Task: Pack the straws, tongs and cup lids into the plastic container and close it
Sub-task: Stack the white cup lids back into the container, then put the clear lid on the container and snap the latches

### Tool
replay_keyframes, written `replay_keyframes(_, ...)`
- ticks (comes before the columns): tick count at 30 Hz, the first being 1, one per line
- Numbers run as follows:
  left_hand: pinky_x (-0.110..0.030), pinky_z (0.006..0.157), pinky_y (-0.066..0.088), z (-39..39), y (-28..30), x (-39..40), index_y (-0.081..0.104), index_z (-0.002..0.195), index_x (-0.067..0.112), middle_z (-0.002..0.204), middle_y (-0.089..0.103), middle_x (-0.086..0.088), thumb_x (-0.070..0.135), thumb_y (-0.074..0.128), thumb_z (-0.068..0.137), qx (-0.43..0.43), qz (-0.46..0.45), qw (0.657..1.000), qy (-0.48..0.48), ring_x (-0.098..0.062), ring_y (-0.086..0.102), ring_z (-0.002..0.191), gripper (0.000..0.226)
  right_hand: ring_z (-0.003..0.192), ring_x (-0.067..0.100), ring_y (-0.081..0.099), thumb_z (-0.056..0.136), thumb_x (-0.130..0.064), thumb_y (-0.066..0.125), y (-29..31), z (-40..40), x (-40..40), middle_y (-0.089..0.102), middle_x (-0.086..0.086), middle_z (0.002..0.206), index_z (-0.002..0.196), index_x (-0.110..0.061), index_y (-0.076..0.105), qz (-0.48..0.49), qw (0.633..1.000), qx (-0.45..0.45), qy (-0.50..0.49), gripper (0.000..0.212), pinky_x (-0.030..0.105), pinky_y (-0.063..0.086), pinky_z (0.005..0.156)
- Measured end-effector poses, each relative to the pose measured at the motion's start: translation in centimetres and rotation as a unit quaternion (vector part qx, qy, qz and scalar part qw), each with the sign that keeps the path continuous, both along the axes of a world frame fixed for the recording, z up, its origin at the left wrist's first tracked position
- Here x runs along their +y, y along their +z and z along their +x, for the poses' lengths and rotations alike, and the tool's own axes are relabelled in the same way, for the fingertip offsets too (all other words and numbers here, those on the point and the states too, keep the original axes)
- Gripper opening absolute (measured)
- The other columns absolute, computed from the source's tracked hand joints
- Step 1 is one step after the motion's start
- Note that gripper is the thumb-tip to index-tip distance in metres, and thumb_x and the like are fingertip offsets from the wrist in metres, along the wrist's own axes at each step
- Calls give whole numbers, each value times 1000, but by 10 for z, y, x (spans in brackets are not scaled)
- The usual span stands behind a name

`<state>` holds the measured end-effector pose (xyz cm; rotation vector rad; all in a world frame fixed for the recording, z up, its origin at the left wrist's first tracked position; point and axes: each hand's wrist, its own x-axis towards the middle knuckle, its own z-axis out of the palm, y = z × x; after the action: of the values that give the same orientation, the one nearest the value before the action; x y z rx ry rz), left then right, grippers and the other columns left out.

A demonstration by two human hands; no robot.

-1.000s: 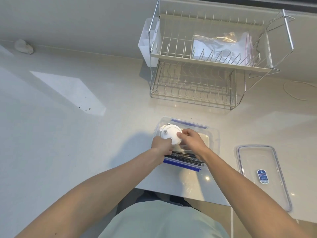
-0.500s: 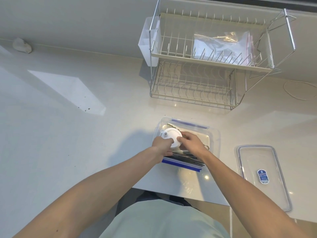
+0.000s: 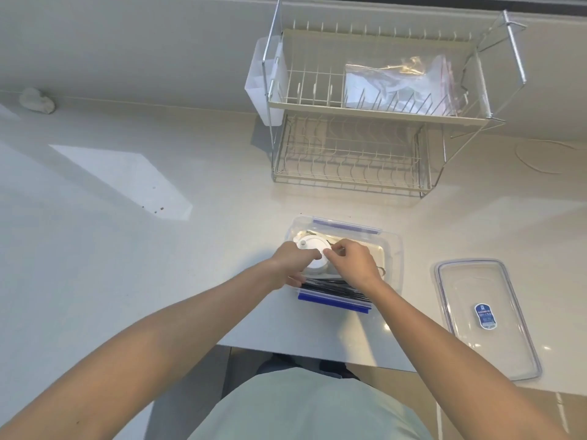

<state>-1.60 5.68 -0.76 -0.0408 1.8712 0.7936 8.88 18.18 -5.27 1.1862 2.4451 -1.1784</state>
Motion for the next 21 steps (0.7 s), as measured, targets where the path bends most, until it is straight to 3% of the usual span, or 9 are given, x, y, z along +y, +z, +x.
replay_keyframes(2,-30,65,50,-8,7,7,62,93,14,94,69,-8,34,64,86,71,-13,994,-87,-25,67,76,22,87,20,67,95,-41,61,13,8,10,72,-3,91,104,-17,72,5,999,39,-35,28,33,50,72)
replay_keyframes(5,-32,71,51,-8,17,33,67,84,12,80,72,-4,40,62,81,207,-22,952,-224,-23,69,78,29,85,17,68,94,-35,62,34,37,37,74,-5,87,98,-17,75,25,990,103,-94,22,36,54,78)
replay_keyframes(7,-32,73,48,3,26,60,70,88,15,77,66,3,35,65,86,233,39,932,-275,-20,63,81,21,85,18,67,96,-34,62,46,66,56,74,-4,89,100,-16,75,61,982,121,-130,22,35,54,79)
replay_keyframes(9,-34,74,52,19,32,93,73,95,14,78,66,3,31,67,89,198,104,927,-300,-19,63,79,19,89,19,67,95,-32,63,50,100,73,74,0,94,106,-14,74,97,971,122,-180,23,36,53,82)
replay_keyframes(12,-39,83,57,53,29,139,72,106,11,93,72,-7,32,69,91,144,146,922,-327,-21,66,83,26,99,19,65,95,-32,64,44,158,90,71,3,112,118,-13,70,111,950,107,-271,31,35,51,89)
replay_keyframes(16,-35,101,50,102,15,186,60,135,12,127,66,-9,37,74,88,145,151,904,-372,-24,65,114,55,128,25,54,95,-34,67,22,229,92,58,9,140,139,-12,57,96,930,51,-350,51,37,43,103)
replay_keyframes(19,-36,111,43,132,4,217,48,148,12,147,52,-9,38,73,89,156,147,889,-405,-25,54,132,69,135,34,47,91,-31,73,7,272,85,52,16,145,144,-7,52,87,896,19,-436,62,42,39,110)
replay_keyframes(21,-31,110,38,149,-6,234,42,151,12,154,46,-8,39,72,90,172,141,876,-429,-25,48,138,73,135,37,44,88,-29,76,-2,297,75,51,21,143,143,-3,51,78,866,-6,-495,65,43,38,110)
